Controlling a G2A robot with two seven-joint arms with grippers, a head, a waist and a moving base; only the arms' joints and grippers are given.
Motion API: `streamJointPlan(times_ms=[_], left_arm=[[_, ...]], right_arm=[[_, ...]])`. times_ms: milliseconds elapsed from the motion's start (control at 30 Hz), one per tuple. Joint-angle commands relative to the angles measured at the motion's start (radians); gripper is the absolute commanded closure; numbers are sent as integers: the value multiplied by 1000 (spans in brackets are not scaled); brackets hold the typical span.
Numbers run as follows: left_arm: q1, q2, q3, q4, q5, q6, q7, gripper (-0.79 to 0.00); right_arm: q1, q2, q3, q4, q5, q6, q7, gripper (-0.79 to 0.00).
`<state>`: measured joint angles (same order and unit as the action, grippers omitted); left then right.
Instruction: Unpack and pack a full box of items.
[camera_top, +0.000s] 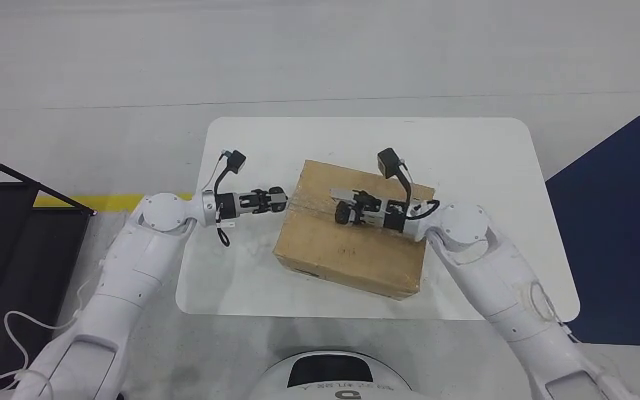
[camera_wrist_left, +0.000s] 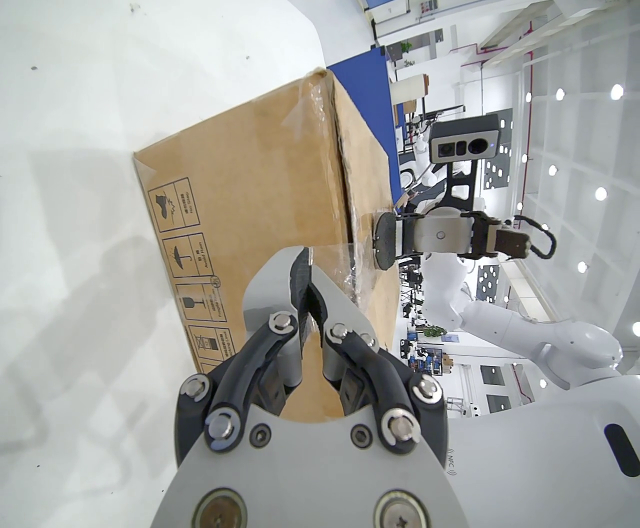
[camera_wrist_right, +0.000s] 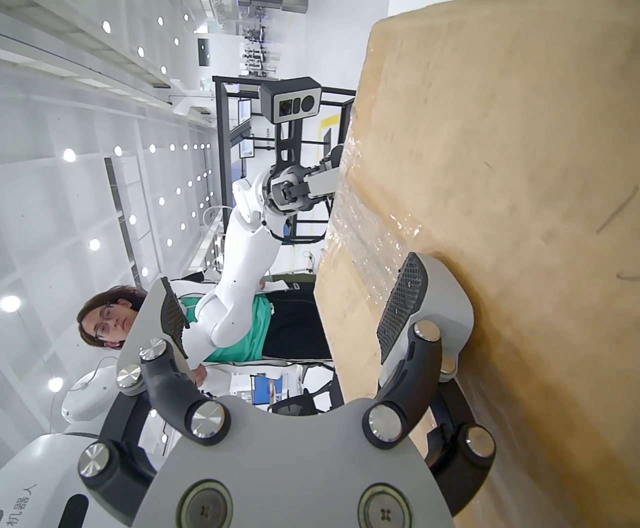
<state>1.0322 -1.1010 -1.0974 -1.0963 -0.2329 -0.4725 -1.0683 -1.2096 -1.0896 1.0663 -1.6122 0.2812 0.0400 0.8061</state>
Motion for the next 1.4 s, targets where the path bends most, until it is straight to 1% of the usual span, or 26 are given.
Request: streamJointPlan(times_ms=[0, 33, 67, 167, 300, 367, 433, 467, 533, 633, 867, 1067, 1200, 1367], left_arm=[[1, 0, 1, 0, -3, -2, -3, -83], [2, 1, 1, 1, -4, -3, -5, -135], [3, 1, 0, 2, -5, -5, -5, -145], [6, 2, -3, 3, -10, -11, -9, -222], [11, 5, -9, 5, -24, -19, -14, -369], [14, 7, -15, 7, -31, -24, -17, -579], [17, 9, -23, 13, -40, -32, -18, -674], [19, 10, -27, 17, -46, -36, -20, -696], [24, 13, -39, 28, -60, -46, -21, -723], [30, 20, -65, 49, -84, -64, -26, -745], [50, 39, -133, 104, -138, -111, -59, -760], [65, 52, -173, 137, -178, -146, -96, -785], [71, 60, -195, 146, -203, -159, -120, -785], [85, 74, -219, 129, -218, -154, -125, -785]], right_arm=[[18, -6, -23, 8, -1, 10, -7, -785], [27, -10, -34, 12, -2, 13, -10, -785], [36, -13, -45, 17, -3, 16, -14, -785], [62, -23, -75, 29, -4, 21, -28, -785], [94, -37, -110, 48, -2, 27, -44, -785], [107, -43, -125, 55, -1, 30, -53, -785], [119, -49, -138, 61, 3, 31, -60, -785], [125, -52, -144, 65, 5, 33, -64, -785], [136, -58, -154, 74, 17, 33, -73, -785], [154, -69, -170, 90, 29, 36, -91, -785], [205, -99, -229, 127, 44, 60, -130, -785], [237, -126, -276, 152, 50, 75, -174, -785], [249, -142, -298, 151, 52, 76, -211, -785], [253, -160, -319, 144, 50, 60, -258, -785]])
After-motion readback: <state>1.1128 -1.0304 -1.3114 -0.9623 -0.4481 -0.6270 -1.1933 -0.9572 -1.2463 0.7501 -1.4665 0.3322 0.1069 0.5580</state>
